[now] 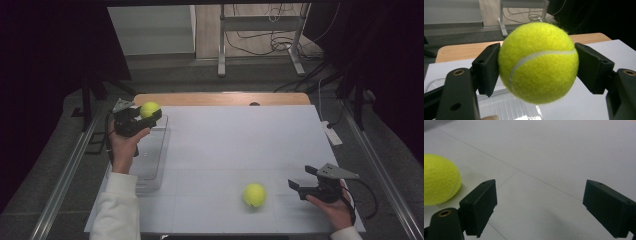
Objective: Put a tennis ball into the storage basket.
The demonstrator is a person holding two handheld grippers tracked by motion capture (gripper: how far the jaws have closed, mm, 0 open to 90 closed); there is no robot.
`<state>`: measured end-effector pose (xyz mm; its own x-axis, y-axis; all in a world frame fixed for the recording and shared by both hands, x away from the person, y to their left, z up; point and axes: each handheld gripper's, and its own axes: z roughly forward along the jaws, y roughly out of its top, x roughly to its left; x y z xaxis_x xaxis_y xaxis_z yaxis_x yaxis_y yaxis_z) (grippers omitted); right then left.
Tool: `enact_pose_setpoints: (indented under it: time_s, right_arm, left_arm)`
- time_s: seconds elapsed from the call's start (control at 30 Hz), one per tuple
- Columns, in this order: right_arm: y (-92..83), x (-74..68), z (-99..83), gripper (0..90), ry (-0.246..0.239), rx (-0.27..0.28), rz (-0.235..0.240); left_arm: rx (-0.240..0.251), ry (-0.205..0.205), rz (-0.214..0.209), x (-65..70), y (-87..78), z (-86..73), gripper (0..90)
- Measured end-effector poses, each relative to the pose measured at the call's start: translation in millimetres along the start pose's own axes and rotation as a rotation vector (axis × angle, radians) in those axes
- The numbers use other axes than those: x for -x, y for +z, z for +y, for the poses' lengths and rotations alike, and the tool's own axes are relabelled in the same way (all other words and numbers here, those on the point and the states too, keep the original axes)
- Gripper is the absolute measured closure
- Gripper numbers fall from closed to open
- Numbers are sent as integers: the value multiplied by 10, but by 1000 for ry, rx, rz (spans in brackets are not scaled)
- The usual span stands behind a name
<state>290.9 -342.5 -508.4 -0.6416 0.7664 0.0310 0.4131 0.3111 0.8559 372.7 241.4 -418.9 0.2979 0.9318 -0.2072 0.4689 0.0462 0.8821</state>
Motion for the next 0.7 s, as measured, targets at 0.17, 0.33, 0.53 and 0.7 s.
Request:
enact_pose_setpoints:
  time_s: [0.17,0.33,0.53,0.7]
  right_arm:
    - [-3,-4,1,123,-1,1,0]
    - [-2,-5,4,123,0,2,1]
    - [0,-5,4,123,0,2,1]
    - [0,-2,5,123,0,1,1]
  left_arm:
    - [2,-7,13,-49,-10,-1,267]
    - [4,-4,34,-103,-16,3,267]
    - [4,-16,51,-179,-22,-4,267]
    - [-3,-33,59,-253,-2,-22,267]
